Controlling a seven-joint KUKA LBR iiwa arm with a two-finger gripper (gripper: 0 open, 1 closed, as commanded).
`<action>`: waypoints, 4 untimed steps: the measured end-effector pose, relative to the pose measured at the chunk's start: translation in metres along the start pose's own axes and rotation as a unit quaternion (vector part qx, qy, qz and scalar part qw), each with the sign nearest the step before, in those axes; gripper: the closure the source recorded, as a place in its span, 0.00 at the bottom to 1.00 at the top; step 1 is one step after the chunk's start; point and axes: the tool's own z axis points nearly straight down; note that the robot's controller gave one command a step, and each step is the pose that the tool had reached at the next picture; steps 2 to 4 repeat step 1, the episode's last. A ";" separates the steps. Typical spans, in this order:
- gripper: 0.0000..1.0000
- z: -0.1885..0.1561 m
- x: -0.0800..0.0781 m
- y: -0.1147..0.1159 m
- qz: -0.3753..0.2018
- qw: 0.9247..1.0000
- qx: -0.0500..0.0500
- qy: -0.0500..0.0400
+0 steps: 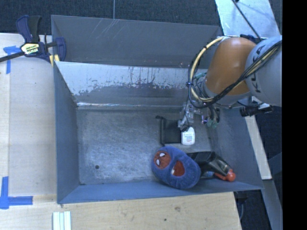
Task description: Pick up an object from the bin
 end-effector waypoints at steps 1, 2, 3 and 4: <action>1.00 -0.054 -0.003 0.000 -0.001 1.000 0.000 -0.002; 1.00 -0.054 -0.003 0.000 -0.001 1.000 0.000 -0.002; 1.00 -0.054 -0.003 0.000 -0.001 1.000 0.000 -0.002; 1.00 -0.054 -0.003 0.000 -0.001 1.000 0.000 -0.002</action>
Offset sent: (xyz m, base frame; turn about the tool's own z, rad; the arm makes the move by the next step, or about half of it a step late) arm 0.0000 0.0000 0.0499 0.0000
